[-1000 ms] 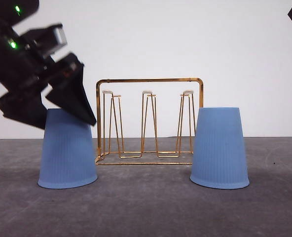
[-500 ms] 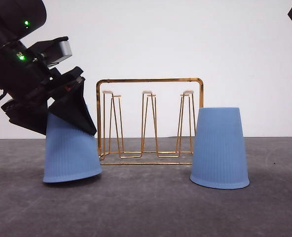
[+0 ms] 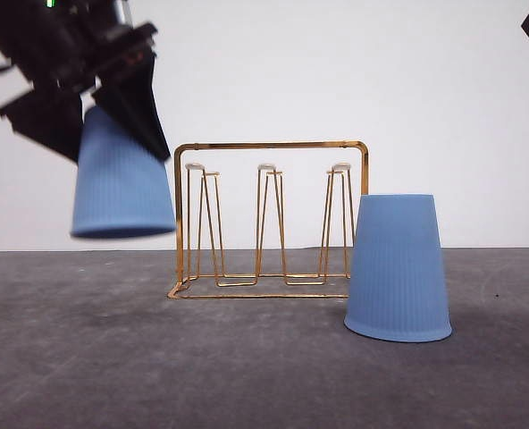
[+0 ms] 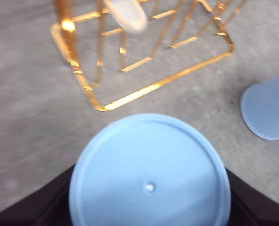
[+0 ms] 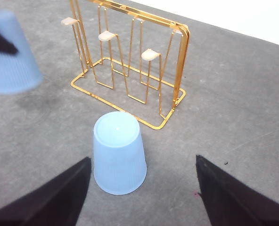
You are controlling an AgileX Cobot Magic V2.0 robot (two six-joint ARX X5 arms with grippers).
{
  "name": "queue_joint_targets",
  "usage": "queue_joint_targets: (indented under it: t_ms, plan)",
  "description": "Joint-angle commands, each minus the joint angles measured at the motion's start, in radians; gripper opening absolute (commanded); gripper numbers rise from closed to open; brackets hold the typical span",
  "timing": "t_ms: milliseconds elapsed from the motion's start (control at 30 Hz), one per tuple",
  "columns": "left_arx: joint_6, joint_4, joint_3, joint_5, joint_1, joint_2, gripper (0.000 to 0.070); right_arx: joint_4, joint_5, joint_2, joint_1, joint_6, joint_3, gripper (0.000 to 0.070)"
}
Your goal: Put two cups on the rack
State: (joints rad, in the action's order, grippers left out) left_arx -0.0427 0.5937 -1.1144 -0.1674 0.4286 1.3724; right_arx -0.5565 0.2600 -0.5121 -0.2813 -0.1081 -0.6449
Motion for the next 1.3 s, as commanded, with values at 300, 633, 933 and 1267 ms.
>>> queue_joint_targets:
  t_ms: [300, 633, 933, 1267]
  plan:
    - [-0.056, -0.034, -0.204, 0.079, 0.006, 0.001, 0.031, 0.01, 0.0, -0.003, -0.005, -0.003, -0.009, 0.0453]
    - [-0.06, -0.182, -0.204, 0.094, 0.011, 0.058, 0.0311, 0.01, -0.001, -0.003, -0.005, -0.003, -0.009, 0.0453]
    - [-0.056, -0.235, -0.204, 0.101, 0.022, 0.209, 0.0311, 0.01, -0.002, -0.003, -0.005, -0.003, -0.009, 0.0453]
    - [-0.056, -0.249, -0.204, 0.1, 0.032, 0.366, 0.0378, 0.01, -0.002, -0.003, -0.005, -0.003, -0.009, 0.0453]
